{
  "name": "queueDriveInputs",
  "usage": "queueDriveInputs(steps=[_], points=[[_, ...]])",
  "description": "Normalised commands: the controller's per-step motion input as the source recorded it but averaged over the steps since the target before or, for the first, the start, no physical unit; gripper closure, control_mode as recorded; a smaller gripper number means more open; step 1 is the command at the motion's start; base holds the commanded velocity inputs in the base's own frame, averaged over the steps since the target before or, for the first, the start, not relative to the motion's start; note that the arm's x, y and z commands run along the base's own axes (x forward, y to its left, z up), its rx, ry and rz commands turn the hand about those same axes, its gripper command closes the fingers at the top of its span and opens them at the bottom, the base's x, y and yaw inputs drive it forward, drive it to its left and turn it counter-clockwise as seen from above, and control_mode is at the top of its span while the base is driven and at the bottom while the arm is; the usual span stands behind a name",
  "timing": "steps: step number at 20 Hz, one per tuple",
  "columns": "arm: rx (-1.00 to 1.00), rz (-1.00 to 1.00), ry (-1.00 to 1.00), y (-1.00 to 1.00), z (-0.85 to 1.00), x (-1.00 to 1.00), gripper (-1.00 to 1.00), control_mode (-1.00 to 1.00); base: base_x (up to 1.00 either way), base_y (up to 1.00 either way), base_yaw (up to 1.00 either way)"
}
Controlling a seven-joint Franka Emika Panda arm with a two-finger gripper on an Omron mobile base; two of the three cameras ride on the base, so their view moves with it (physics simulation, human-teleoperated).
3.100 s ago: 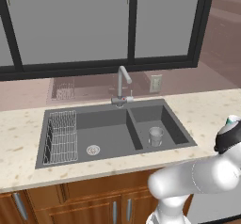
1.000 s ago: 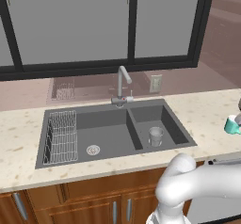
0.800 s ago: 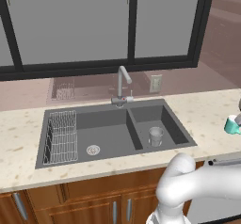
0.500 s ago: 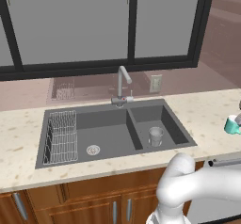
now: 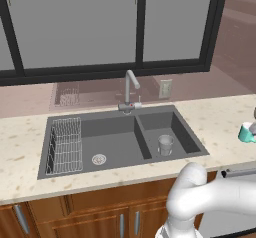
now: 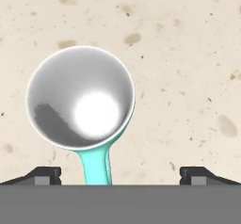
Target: Move any existing items from the left basin to the right basin for drying. Then move the mug from the counter to the left basin of the sink for washing.
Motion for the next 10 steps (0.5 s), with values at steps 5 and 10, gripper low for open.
queueDriveInputs(steps=[5, 10], points=[[0.0, 0.01, 0.0, 0.02, -0.14, 0.0, -1.0, -1.0, 0.0, 0.0, 0.0], [0.0, 0.02, 0.0, 0.0, -0.14, 0.0, -1.0, -1.0, 0.0, 0.0, 0.0]])
